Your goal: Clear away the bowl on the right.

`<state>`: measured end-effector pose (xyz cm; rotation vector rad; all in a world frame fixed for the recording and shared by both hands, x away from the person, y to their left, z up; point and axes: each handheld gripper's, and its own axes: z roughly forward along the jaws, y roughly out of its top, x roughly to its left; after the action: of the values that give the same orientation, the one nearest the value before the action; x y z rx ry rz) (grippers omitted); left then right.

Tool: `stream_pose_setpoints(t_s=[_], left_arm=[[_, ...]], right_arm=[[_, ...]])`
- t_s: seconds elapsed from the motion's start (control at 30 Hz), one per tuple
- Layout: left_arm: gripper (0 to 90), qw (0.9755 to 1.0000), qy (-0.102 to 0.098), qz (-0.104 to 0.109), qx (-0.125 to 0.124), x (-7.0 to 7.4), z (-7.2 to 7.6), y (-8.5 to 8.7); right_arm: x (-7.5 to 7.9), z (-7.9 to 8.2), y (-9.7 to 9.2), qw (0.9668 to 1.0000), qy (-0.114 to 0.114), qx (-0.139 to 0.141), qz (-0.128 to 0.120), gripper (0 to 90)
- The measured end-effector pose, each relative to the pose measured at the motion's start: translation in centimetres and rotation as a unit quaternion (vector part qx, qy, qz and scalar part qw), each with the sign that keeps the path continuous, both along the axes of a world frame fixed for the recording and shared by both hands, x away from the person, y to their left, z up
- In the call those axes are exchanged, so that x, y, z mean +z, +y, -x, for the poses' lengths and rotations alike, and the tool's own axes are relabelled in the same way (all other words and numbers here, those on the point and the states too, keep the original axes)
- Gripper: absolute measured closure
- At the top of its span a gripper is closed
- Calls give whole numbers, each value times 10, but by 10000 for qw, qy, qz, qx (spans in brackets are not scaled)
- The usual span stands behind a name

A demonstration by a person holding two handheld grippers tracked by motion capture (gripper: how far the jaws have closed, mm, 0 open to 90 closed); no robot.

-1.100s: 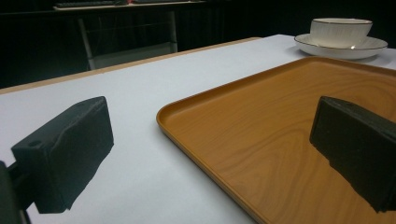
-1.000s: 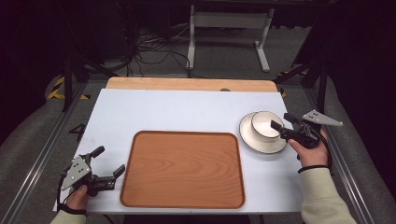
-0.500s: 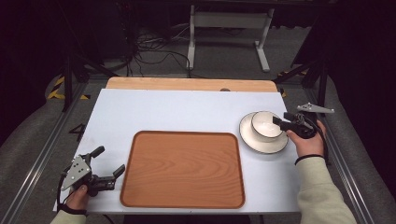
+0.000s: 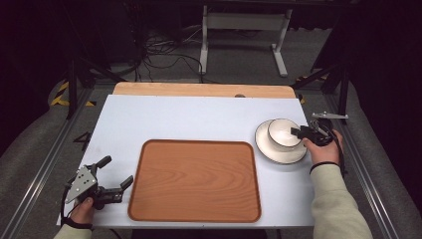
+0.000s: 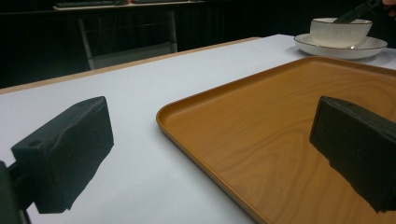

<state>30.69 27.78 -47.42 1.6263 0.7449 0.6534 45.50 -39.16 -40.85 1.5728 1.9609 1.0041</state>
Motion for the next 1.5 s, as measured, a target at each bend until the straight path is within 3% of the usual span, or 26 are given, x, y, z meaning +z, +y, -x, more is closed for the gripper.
stream_pose_setpoints(t_s=[0.47, 0.83, 1.2, 1.5], left_arm=[[3, 10000, -2, -3, 0, 0, 0, 0], [3, 10000, -3, -5, 1, 0, 0, 0], [3, 10000, -4, -6, -1, 0, 0, 0], [2, 10000, 0, -3, -1, 0, 0, 0]], right_arm=[[-4, -3, 3, 9990, 390, -178, -84, 628], [-3, -4, 9, 9969, 696, -360, -102, 797], [-2, -6, 12, 9952, 764, -608, -51, 829], [2, -5, 13, 9923, 908, -814, -222, 829]])
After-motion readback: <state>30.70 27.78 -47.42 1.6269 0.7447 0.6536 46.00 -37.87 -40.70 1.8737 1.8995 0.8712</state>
